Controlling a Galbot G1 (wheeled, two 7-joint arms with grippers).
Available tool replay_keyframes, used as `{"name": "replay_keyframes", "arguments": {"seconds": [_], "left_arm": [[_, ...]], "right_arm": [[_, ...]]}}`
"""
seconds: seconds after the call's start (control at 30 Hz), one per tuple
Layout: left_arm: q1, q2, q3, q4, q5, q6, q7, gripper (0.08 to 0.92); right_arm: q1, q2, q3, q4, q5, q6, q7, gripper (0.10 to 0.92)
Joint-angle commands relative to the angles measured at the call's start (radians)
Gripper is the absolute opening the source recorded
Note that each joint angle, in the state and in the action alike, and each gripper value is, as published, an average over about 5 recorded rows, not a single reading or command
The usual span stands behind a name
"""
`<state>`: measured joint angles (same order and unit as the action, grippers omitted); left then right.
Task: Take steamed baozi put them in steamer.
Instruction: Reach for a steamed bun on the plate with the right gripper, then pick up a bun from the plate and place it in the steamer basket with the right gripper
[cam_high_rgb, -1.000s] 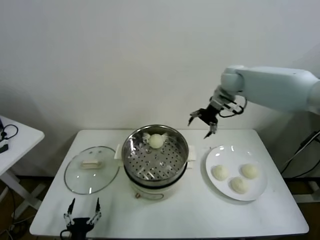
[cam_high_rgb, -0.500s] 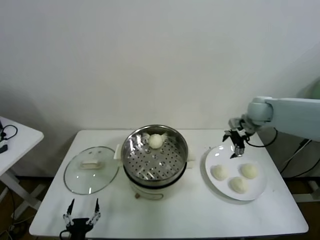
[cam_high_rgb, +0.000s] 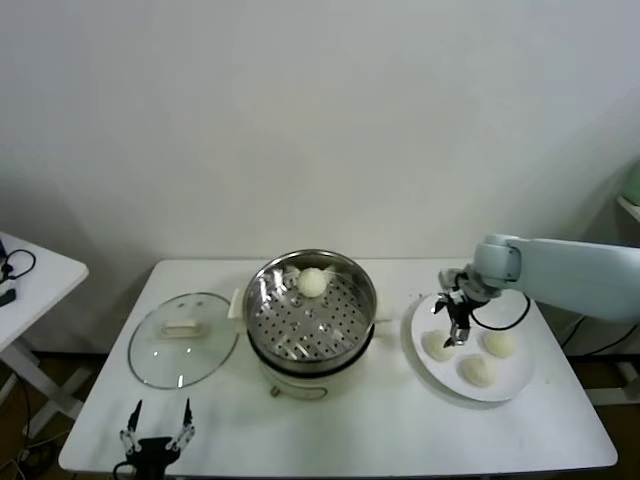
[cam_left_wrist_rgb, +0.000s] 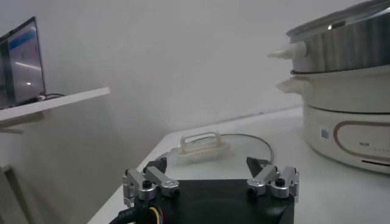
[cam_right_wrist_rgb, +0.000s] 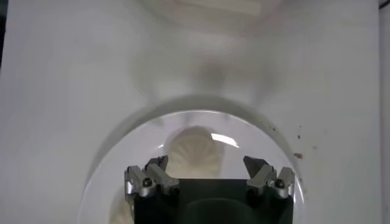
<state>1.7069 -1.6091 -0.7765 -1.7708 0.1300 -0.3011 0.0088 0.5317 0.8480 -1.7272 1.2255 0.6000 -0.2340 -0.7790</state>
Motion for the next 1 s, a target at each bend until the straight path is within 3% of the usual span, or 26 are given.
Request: {"name": "replay_keyframes", "arguments": {"seconds": [0.03, 0.6, 0.87, 1.0], "left_arm": [[-0.003, -0.038, -0.002, 0.01, -0.001, -0.001, 0.0, 0.823], [-0.004, -0.032, 0.003, 0.02, 0.0, -0.004, 0.0, 0.823], [-0.002, -0.031, 0.004, 0.013, 0.002, -0.002, 0.0, 0.823], [0.001, -0.031, 0.004, 0.01, 0.003, -0.002, 0.0, 0.823]], "right_arm": [[-0.095, 0.019, 0.06, -0.057, -0.022, -0.025, -0.011, 0.823], [-0.112, 0.019, 0.072, -0.074, -0.062, -0.017, -0.007, 0.806], [-0.079, 0.008, 0.063, -0.039, -0.061, -0.015, -0.021, 0.605], [0.041, -0.005, -0.003, 0.016, -0.029, -0.001, -0.051, 0.564]]}}
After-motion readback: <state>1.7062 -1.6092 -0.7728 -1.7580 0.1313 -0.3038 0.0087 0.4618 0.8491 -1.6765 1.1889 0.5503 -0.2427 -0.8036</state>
